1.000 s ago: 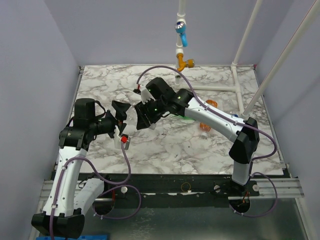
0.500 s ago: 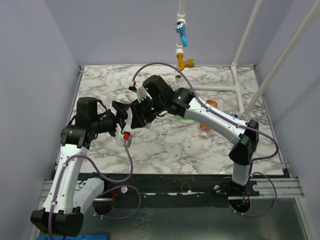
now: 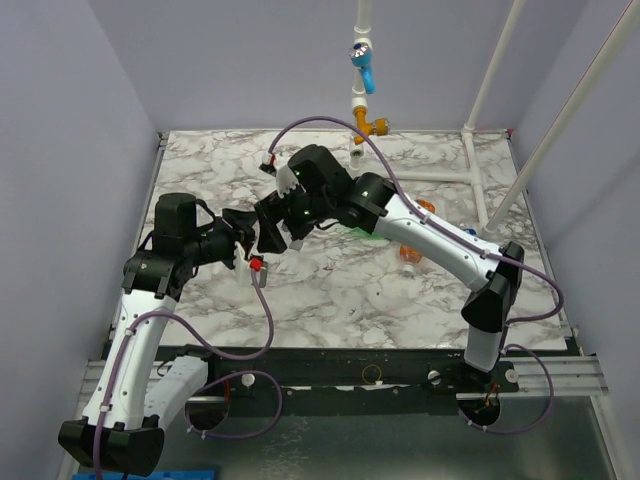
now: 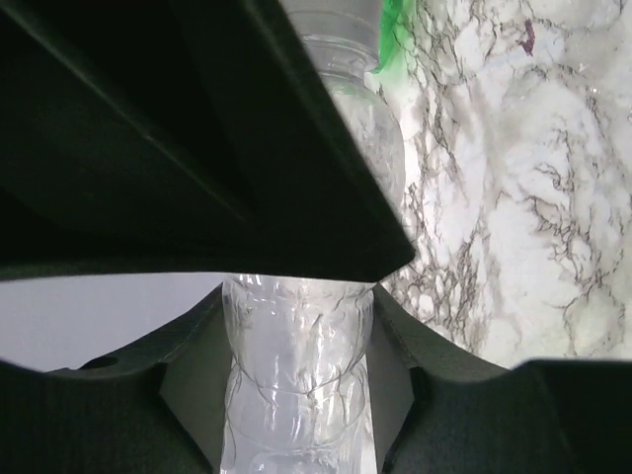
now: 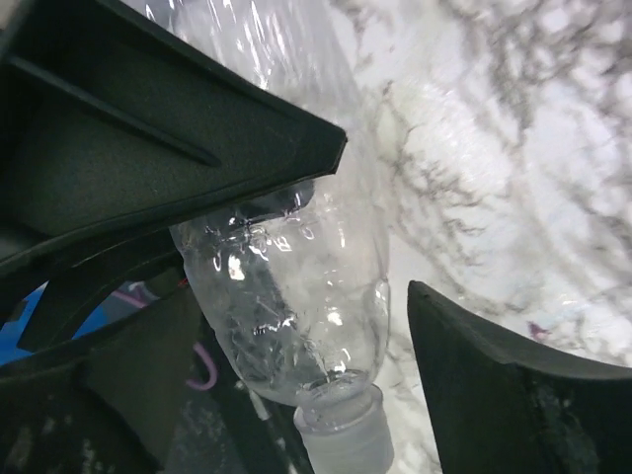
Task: Unscrew the bottle caps
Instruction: Pick up the plastic bottle at the center of the board.
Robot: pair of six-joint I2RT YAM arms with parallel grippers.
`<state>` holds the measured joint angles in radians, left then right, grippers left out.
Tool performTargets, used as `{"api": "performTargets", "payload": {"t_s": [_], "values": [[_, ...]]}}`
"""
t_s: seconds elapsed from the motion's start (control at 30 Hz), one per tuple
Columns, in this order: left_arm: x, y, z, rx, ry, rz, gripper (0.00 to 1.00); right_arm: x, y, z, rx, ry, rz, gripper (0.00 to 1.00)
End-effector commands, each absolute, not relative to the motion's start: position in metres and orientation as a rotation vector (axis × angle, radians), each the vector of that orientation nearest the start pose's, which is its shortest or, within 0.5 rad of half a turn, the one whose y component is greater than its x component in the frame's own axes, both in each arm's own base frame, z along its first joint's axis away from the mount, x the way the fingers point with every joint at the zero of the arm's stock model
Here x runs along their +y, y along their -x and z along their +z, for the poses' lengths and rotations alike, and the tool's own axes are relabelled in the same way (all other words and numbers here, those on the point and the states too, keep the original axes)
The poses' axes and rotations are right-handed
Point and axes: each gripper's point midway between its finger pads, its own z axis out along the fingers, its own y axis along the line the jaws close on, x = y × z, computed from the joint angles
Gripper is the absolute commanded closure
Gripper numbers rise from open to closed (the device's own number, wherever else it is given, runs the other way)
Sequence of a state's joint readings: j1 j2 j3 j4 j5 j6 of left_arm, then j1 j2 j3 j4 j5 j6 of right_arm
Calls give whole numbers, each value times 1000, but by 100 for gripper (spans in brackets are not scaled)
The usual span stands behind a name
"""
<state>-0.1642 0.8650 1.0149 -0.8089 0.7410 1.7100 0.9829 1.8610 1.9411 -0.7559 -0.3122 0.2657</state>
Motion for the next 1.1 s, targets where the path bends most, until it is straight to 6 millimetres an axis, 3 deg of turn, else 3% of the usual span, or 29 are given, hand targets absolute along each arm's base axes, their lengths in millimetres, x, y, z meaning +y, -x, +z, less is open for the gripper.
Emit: {"api": "performTargets", "payload": {"t_s": [0.0,0.07,0.2,0.33,0.57,0.73,0.9,1.07], "values": [[-137,-252,283,992,-1701,20,67,431,-246,356,1953,830,888,8],[-140,-254,293,1083,-1595,-58,68,422,-256,386,1871,752,856,2],[-145,-258,318,1242,-1367,-221,72,399,-272,440,1723,568,816,0],[-152,-259,347,1320,-1151,-370,74,385,-276,465,1636,447,832,1],[-163,-254,398,1308,-945,-544,74,376,-279,476,1621,328,862,5],[-167,-250,418,1257,-912,-577,74,389,-274,491,1589,325,962,10],[-166,-250,423,1245,-903,-573,75,403,-269,504,1551,356,1044,24],[-166,-253,425,1250,-882,-583,75,407,-270,509,1524,351,1068,49]]}}
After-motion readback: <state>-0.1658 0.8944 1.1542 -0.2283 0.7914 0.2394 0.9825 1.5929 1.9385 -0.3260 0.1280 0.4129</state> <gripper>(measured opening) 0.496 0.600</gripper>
